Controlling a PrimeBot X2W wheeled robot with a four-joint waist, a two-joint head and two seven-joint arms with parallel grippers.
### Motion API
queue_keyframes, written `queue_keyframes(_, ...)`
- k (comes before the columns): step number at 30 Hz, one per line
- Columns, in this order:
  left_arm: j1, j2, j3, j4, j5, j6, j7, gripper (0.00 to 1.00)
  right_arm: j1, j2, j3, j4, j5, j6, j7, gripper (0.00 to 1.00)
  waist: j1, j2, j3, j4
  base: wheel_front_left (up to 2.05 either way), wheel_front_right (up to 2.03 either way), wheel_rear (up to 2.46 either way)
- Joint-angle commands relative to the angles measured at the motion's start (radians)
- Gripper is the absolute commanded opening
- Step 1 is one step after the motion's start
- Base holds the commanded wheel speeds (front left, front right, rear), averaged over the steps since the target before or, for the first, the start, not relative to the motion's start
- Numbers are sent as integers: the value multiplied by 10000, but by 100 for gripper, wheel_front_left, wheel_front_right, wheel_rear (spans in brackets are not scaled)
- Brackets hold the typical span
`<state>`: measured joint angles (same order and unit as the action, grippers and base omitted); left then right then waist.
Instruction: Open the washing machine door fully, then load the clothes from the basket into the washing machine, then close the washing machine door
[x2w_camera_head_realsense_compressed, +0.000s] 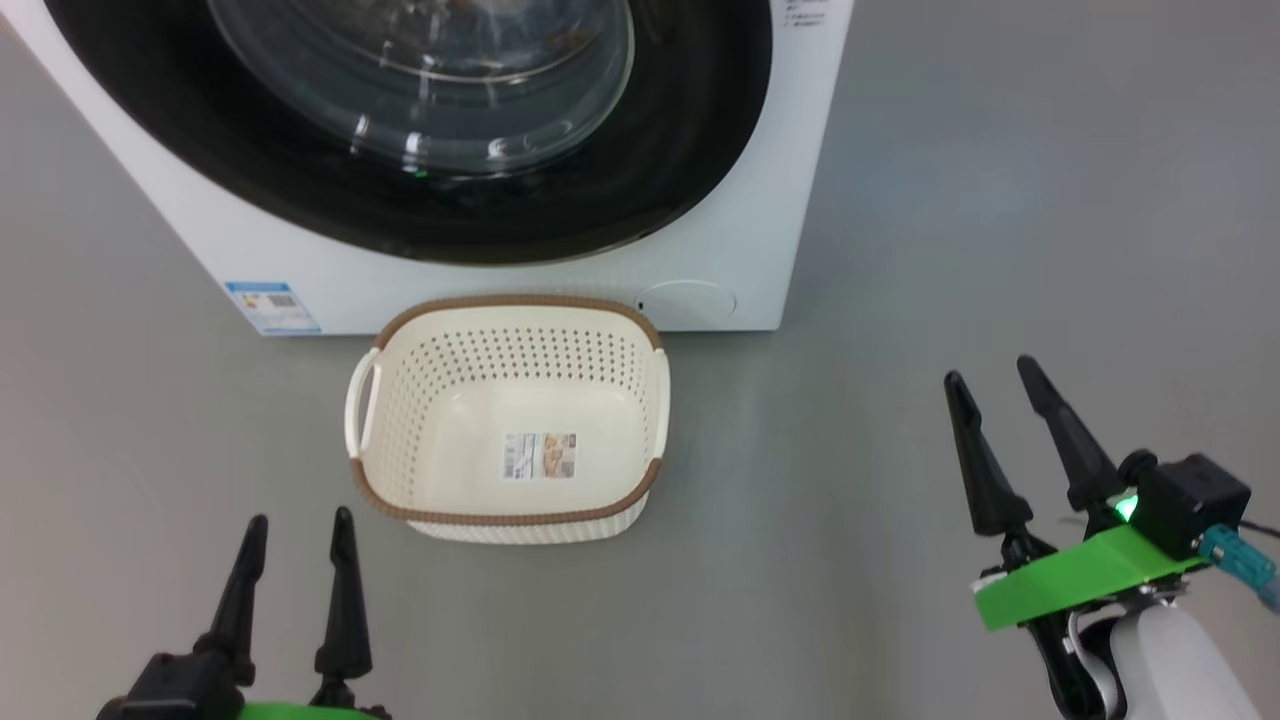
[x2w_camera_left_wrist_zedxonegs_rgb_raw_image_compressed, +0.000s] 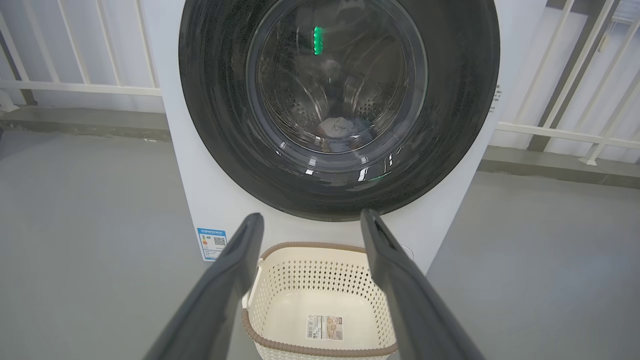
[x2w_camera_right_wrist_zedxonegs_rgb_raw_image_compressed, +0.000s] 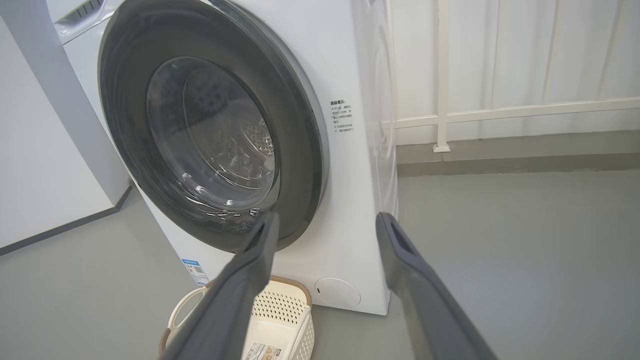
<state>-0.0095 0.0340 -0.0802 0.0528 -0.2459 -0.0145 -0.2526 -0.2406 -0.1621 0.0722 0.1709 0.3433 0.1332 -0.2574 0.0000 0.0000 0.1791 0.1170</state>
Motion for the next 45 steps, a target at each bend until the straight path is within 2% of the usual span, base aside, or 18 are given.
queue_keyframes(1, 103, 162, 439, -322, 125, 9, -92, 100, 332, 104, 123, -366, -207, -25, -43, 100, 0, 0, -574, -498, 0, 0, 0)
queue_keyframes(16, 1271, 162, 837, -1195, 355, 384, -92, 100, 2045, 427, -409, -741, -812, -25, -43, 100, 0, 0, -1265, -772, 0, 0, 0)
queue_keyframes(30, 1854, 162, 623, -1349, 417, 152, -92, 100, 2513, 639, -494, -839, -1121, -25, -43, 100, 0, 0, -1552, -772, 0, 0, 0)
queue_keyframes(45, 2028, 162, 496, -1264, 307, 214, -92, 100, 2628, 759, -579, -868, -1229, -25, -43, 100, 0, 0, -1728, -737, 0, 0, 0)
